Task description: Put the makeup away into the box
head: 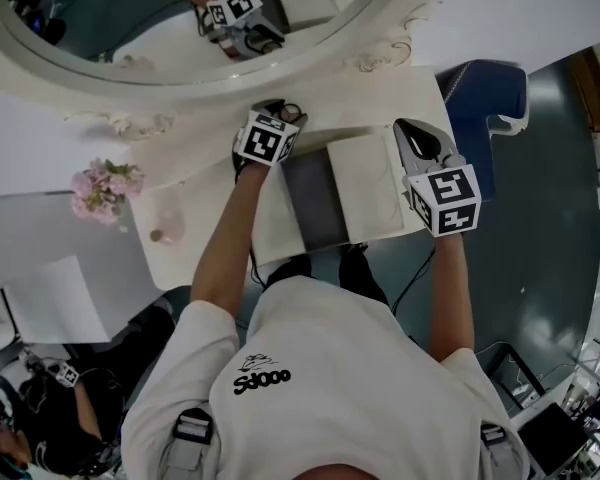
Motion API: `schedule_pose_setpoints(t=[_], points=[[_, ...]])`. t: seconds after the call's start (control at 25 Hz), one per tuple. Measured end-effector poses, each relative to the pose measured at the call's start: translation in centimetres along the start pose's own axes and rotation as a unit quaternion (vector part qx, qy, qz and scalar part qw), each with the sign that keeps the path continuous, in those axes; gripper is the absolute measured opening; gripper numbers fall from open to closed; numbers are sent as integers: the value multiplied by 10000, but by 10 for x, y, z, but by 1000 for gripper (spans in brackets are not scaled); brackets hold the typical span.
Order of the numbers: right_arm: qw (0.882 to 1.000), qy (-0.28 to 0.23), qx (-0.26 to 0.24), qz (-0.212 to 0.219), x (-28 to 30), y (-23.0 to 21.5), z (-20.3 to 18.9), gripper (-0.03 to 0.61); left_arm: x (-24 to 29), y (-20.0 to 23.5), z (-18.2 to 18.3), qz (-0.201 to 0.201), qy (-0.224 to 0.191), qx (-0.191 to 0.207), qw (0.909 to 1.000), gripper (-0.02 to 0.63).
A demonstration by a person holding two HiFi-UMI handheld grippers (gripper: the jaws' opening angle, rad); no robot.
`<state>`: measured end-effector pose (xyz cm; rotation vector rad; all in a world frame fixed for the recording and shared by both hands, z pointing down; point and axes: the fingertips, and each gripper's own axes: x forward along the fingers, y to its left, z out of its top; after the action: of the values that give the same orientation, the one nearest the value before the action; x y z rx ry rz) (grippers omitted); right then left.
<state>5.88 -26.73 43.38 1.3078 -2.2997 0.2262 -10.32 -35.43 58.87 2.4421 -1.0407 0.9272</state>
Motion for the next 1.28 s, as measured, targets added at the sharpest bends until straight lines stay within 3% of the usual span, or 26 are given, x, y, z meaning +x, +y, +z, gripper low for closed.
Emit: schedule_pose_setpoints(t=[0.56,0.92,1.28], points=[[9997,6,-139,198,-2,5,-3,2,-6,0,-7,247,67,-136,9996,258],[9967,2,-332,740,7,26,-7,2,-44,-39,-4,178,-118,-9,9998,258],[9938,65,-151,1100,10,41,-27,2,-43,-90,-46,-20,284,354,9990,258]])
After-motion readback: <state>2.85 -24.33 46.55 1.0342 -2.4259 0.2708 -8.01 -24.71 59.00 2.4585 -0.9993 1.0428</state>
